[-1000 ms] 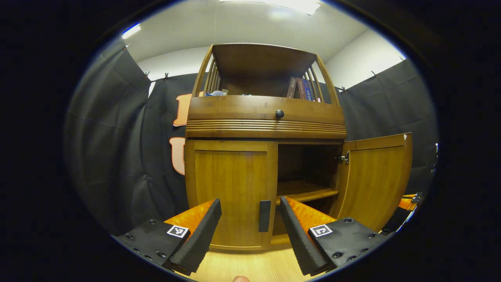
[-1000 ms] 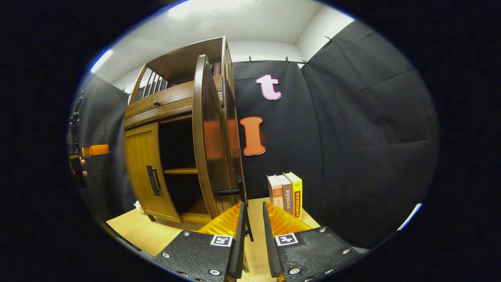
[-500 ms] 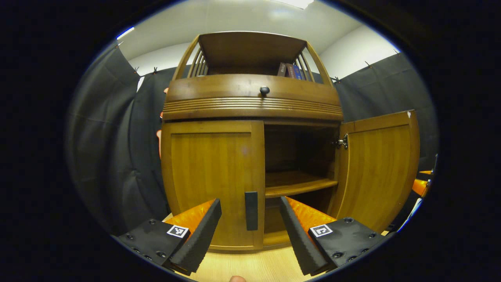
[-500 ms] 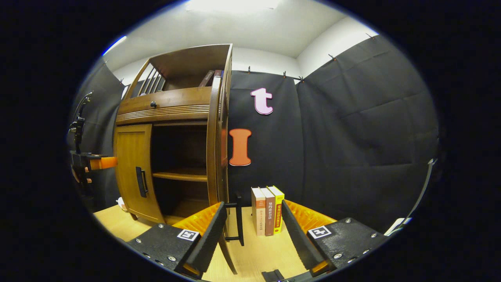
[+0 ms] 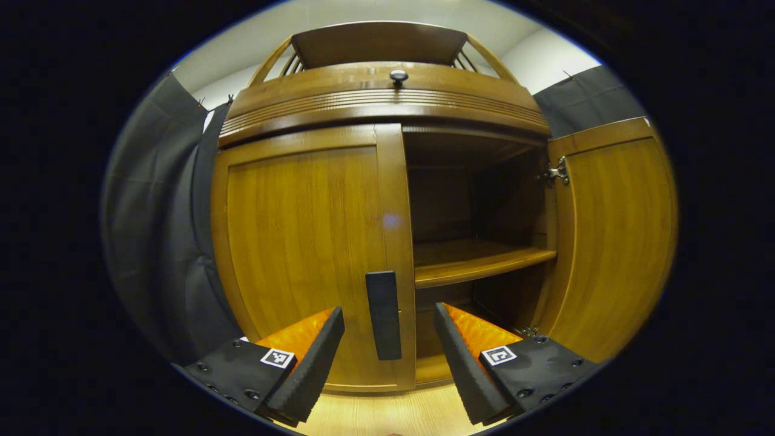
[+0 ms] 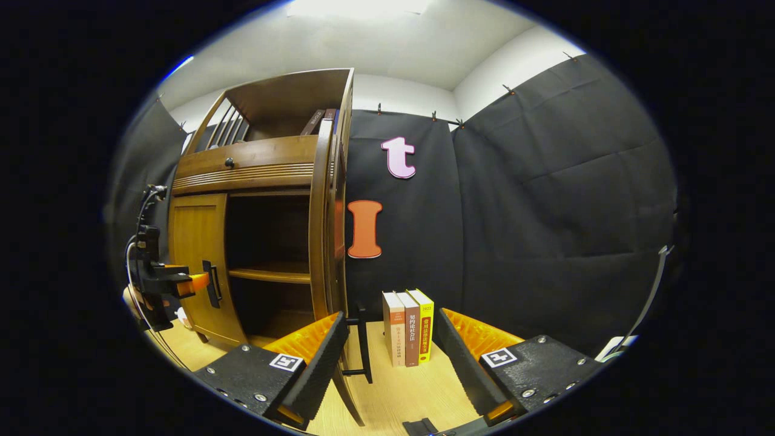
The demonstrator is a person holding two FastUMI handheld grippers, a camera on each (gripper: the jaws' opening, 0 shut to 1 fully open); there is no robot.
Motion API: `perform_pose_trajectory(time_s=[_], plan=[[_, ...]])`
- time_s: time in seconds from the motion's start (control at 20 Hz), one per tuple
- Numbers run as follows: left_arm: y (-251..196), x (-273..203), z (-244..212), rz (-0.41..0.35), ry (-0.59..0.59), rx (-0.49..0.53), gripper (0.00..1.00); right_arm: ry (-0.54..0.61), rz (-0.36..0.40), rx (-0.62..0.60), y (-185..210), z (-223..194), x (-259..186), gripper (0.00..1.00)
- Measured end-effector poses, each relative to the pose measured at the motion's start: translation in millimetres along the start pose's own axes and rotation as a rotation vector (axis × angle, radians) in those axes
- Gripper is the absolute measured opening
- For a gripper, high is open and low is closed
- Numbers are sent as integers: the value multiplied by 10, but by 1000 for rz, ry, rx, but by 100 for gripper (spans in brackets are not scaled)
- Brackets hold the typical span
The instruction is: Open the right door of the double-door shoe cabinet with the right hand, and open the left door with the left hand.
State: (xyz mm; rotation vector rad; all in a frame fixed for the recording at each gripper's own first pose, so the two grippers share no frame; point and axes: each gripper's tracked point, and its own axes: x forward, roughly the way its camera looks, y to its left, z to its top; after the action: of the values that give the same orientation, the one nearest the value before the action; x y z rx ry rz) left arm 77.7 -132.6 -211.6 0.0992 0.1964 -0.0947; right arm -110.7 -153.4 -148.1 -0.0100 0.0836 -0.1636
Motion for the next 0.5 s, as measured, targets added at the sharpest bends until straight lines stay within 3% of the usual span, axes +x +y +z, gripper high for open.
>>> perform_pose_trajectory(time_s=[0.5], plan=[[61, 384, -226, -4, 11, -62, 86, -10, -33, 24, -143, -23, 21, 92]])
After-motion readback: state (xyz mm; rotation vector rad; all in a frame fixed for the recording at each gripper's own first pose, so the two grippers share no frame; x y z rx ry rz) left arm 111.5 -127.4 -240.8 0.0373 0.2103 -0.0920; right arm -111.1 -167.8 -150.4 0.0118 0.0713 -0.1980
